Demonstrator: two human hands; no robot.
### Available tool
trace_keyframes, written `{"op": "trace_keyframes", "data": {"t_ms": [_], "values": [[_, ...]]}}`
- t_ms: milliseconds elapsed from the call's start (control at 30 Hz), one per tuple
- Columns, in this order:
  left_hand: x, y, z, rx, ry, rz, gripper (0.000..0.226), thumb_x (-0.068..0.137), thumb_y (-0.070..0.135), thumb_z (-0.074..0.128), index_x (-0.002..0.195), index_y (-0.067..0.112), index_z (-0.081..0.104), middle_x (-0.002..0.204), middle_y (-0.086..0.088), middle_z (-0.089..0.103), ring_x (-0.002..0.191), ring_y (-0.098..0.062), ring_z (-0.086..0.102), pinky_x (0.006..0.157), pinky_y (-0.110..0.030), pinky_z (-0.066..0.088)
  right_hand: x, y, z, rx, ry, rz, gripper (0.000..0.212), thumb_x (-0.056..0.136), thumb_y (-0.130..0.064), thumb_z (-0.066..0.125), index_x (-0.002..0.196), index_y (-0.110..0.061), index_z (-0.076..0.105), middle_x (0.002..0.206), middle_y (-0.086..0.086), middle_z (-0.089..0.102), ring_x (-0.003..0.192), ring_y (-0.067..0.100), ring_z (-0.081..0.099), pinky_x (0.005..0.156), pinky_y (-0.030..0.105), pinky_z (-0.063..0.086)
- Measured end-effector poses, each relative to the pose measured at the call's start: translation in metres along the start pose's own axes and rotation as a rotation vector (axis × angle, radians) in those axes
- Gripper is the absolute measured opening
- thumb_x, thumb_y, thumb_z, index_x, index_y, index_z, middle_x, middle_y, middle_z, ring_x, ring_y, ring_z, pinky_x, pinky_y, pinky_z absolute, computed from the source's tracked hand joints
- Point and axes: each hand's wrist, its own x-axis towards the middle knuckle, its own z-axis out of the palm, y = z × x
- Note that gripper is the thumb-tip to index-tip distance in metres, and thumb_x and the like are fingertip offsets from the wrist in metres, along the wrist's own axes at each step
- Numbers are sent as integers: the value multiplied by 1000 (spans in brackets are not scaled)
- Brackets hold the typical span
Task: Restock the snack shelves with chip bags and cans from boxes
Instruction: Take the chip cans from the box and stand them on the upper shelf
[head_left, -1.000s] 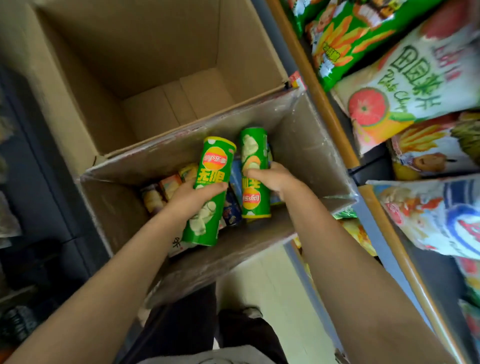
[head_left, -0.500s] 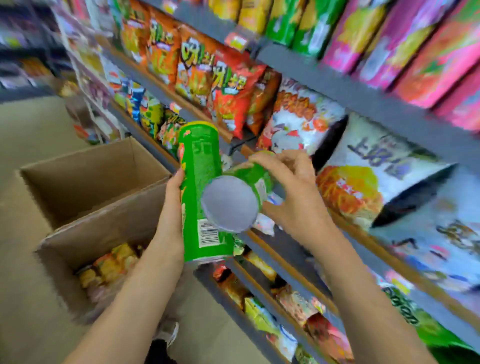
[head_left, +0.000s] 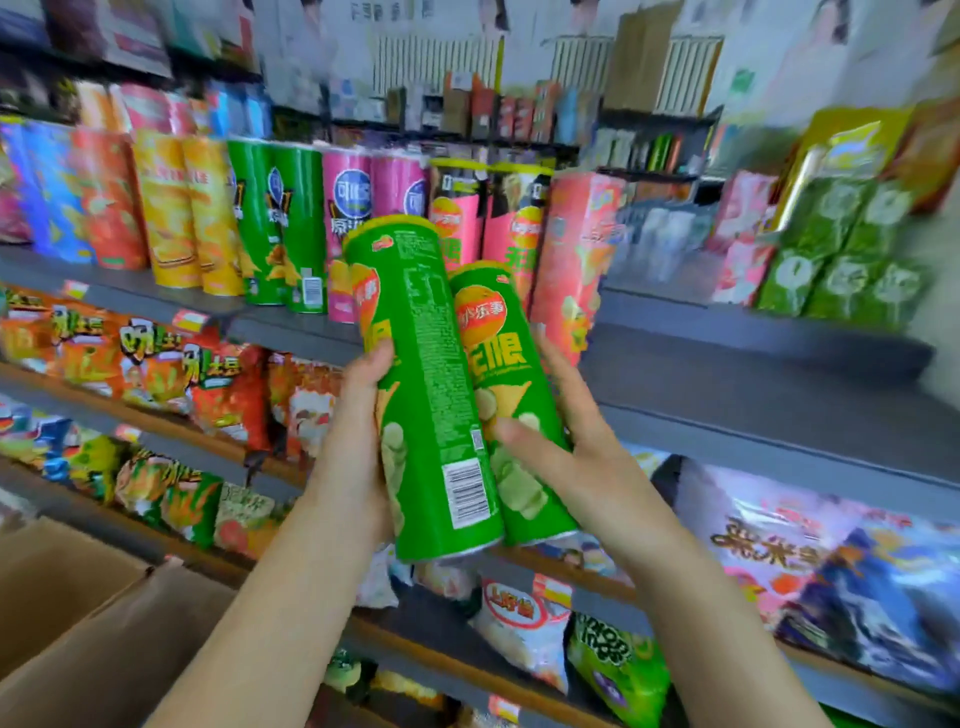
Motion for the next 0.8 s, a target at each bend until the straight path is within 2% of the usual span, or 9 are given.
{"op": "trace_keyframes", "data": {"t_ms": [133, 200, 267, 333, 400, 467, 533, 667, 800], "values": [[14, -13, 59, 83, -181, -28, 37, 66, 43, 54, 62, 14, 78, 64, -5, 72, 51, -16, 68, 47, -24, 55, 6, 3, -43, -55, 253, 25, 27, 89, -30, 71, 112, -18, 67, 100, -4, 77, 93, 12, 72, 82, 27, 53], [27, -19, 79, 110, -261, -62, 29, 67, 37, 62, 74, 13, 77, 71, -6, 74, 57, -16, 70, 52, -27, 59, 12, -1, -68, 17, 376, 2, 26, 86, -26, 76, 108, -15, 68, 94, -1, 77, 83, 11, 71, 76, 28, 54], [42, -25, 91, 168, -296, -33, 19, 72, 25, 70, 87, 14, 73, 76, -4, 76, 63, -14, 72, 59, -28, 60, 26, -4, -95, 30, 487, -78, 37, 81, -27, 80, 112, -15, 63, 93, -2, 75, 80, 11, 68, 73, 28, 55], [59, -34, 92, 264, -271, 31, 30, 73, 22, 72, 102, 14, 67, 82, -1, 76, 69, -13, 72, 65, -30, 60, 48, -1, -122, -43, 579, -117, 45, 81, -25, 81, 118, -12, 58, 97, 2, 72, 82, 11, 66, 77, 33, 55], [72, -43, 90, 329, -254, 46, 51, 73, 26, 81, 121, 15, 64, 100, -2, 76, 84, -16, 73, 75, -35, 59, 76, 13, -145, -106, 622, -90, 49, 80, -21, 83, 118, -11, 53, 101, 5, 72, 83, 12, 66, 82, 39, 56], [83, -52, 89, 373, -223, 53, 60, 72, 30, 78, 128, 19, 61, 110, -3, 75, 95, -19, 72, 84, -38, 57, 102, 29, -158, -173, 633, -45, 55, 77, -20, 86, 117, -11, 50, 103, 5, 71, 86, 14, 67, 86, 43, 56], [89, -58, 91, 375, -200, 48, 55, 73, 29, 79, 125, 23, 62, 113, -2, 75, 100, -19, 72, 88, -40, 56, 124, 46, -164, -191, 604, -1, 60, 74, -22, 88, 117, -10, 48, 107, 9, 70, 94, 21, 68, 90, 49, 55], [95, -64, 105, 394, -207, 58, 56, 69, 31, 84, 121, 27, 63, 108, -1, 76, 97, -19, 74, 83, -37, 55, 156, 68, -174, -185, 549, 116, 70, 69, -40, 88, 120, -12, 49, 113, 6, 69, 103, 23, 68, 93, 51, 54], [101, -69, 124, 529, -263, 166, 57, 65, 38, 84, 117, 30, 63, 106, 3, 77, 98, -17, 73, 84, -35, 58, 162, 66, -180, -238, 422, 191, 51, 86, -25, 77, 126, -14, 48, 126, 11, 64, 108, 23, 62, 96, 45, 52]]}}
